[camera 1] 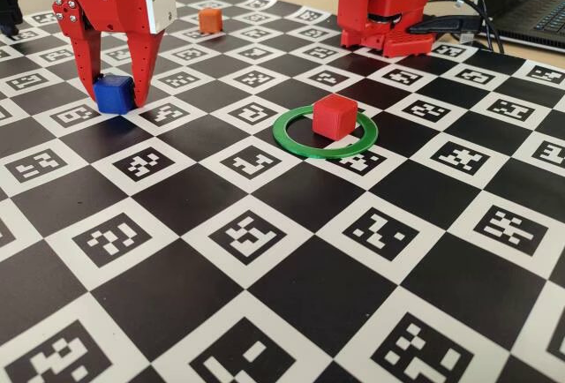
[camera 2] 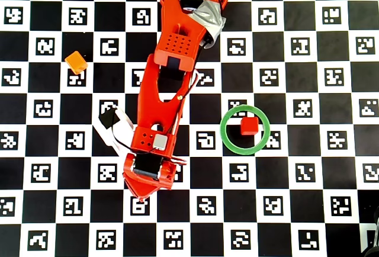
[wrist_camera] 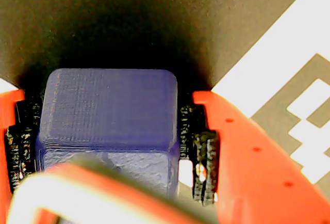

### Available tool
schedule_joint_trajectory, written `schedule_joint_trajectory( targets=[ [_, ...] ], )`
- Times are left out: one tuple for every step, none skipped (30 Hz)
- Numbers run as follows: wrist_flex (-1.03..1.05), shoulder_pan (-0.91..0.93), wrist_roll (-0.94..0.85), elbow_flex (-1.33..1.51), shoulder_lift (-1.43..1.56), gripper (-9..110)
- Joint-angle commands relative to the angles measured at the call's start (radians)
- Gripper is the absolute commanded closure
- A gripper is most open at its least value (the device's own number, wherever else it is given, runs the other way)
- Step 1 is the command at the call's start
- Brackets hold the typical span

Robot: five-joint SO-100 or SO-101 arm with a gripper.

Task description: Grab the red cube then put it in the green circle then put the blue cube on top and finally the orange cube on top

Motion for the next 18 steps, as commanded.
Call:
schedule_joint_trajectory(
  targets=[
    [0.031,0.009,-0.002,-0.071,0.103,96],
    [0.043,0.008,-0.003,-0.071,0.115,97],
    [0.055,0.005,-0.005,-0.071,0.127,97],
    [0.067,0.003,-0.005,-0.071,0.14,97],
    [0.078,0.002,-0.009,-0.071,0.152,97],
    [0.089,-0.002,-0.014,-0.071,0.161,97],
    [0.098,-0.006,-0.018,-0.071,0.17,98],
    [0.109,-0.011,-0.02,-0.071,0.181,98],
    [0.12,-0.017,-0.021,-0.067,0.193,98],
    [0.126,-0.023,-0.025,-0.055,0.209,98],
    [0.129,-0.029,-0.029,-0.037,0.23,98],
    [0.132,-0.037,-0.034,-0.009,0.256,98],
    [0.133,-0.043,-0.038,0.014,0.281,98],
    [0.133,-0.052,-0.055,0.038,0.307,98],
    [0.135,-0.061,-0.077,0.063,0.333,98],
    [0.138,-0.069,-0.094,0.084,0.357,99],
    [0.144,-0.077,-0.104,0.107,0.382,99],
    [0.152,-0.083,-0.112,0.129,0.407,99]
  ],
)
